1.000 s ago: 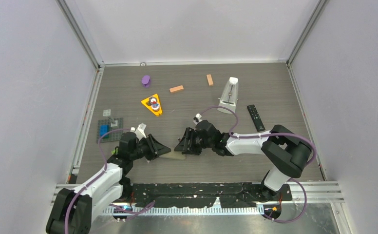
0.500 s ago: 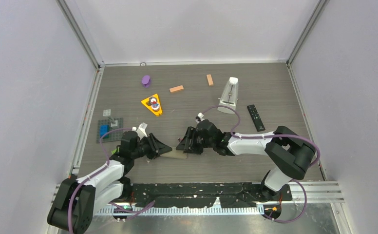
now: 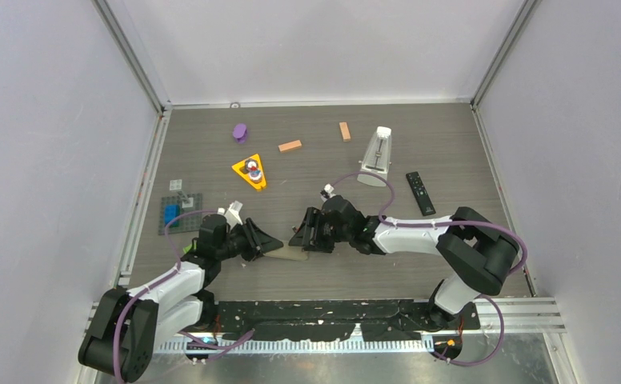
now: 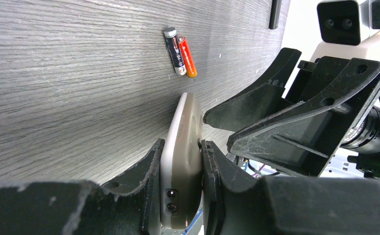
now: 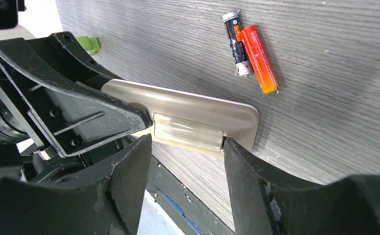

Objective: Load the batteries into the remote control

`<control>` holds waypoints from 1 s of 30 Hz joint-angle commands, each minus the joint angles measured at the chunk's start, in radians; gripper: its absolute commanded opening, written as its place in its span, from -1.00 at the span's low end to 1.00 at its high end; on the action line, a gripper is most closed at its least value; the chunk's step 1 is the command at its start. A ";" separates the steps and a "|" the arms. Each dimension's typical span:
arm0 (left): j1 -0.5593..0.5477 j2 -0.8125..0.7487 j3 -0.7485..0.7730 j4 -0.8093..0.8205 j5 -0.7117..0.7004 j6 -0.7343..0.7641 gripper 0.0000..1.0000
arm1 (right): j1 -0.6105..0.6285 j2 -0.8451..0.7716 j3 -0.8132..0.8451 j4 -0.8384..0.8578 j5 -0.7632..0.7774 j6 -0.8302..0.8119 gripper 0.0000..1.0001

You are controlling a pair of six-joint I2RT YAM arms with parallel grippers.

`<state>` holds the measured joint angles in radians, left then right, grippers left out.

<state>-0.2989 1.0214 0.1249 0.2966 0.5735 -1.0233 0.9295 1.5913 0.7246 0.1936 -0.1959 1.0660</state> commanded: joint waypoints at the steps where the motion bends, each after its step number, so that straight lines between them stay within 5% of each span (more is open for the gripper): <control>1: -0.002 0.021 -0.035 -0.116 -0.098 0.051 -1.00 | -0.003 0.012 0.039 0.006 0.014 -0.015 0.23; 13: -0.002 0.018 -0.035 -0.116 -0.096 0.047 -1.00 | -0.005 0.045 0.047 0.003 0.002 -0.010 0.24; 30: -0.002 0.033 -0.049 -0.064 -0.090 0.010 -1.00 | -0.027 0.044 -0.119 0.227 -0.056 0.110 0.25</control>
<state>-0.2962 1.0332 0.1143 0.3302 0.5671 -1.0485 0.8993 1.6299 0.6472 0.4091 -0.2630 1.1591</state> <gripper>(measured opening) 0.285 0.620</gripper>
